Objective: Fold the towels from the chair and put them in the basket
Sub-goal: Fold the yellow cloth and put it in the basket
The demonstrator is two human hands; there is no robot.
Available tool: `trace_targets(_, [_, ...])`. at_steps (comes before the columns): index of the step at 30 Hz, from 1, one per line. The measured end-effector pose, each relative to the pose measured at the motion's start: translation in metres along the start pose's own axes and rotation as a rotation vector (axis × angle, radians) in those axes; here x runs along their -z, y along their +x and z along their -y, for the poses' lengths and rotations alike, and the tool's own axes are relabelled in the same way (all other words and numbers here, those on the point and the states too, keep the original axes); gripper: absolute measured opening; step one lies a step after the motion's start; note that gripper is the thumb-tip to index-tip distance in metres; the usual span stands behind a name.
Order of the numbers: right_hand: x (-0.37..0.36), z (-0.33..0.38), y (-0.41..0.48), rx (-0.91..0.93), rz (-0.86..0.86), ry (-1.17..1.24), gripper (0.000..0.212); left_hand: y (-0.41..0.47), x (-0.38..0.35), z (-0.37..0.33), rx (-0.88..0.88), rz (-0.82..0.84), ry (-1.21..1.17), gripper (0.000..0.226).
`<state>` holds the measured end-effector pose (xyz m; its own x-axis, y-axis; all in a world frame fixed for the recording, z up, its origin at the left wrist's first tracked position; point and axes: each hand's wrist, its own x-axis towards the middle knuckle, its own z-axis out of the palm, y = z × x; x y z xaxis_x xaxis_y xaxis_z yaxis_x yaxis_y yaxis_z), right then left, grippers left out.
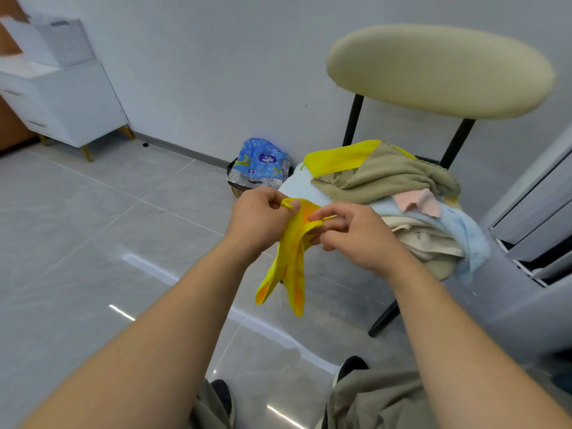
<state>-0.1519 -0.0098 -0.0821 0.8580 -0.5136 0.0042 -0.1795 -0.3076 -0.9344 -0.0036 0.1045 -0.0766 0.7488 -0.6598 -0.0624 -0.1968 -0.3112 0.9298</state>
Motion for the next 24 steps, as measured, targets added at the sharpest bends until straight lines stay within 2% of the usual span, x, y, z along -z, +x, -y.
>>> trace_targets(4, [0.0, -0.003, 0.002, 0.071, -0.096, -0.091, 0.007, -0.003, 0.0, -0.001, -0.024, 0.075, -0.014, 0.029])
trace_targets(7, [0.001, -0.008, 0.005, 0.143, -0.185, -0.139, 0.008, -0.005, -0.002, -0.002, -0.024, 0.143, -0.087, 0.012])
trace_targets(12, [0.004, -0.009, 0.006, 0.279, -0.288, -0.343, 0.011, -0.007, -0.004, -0.005, 0.006, 0.251, -0.118, 0.018])
trace_targets(18, [0.002, -0.01, 0.007, 0.289, -0.268, -0.426, 0.011, -0.011, -0.006, -0.007, 0.014, 0.327, -0.109, 0.021])
trace_targets(24, [0.001, -0.008, 0.005, 0.265, -0.251, -0.464, 0.013, -0.011, -0.008, -0.004, 0.0, 0.3, -0.095, 0.016])
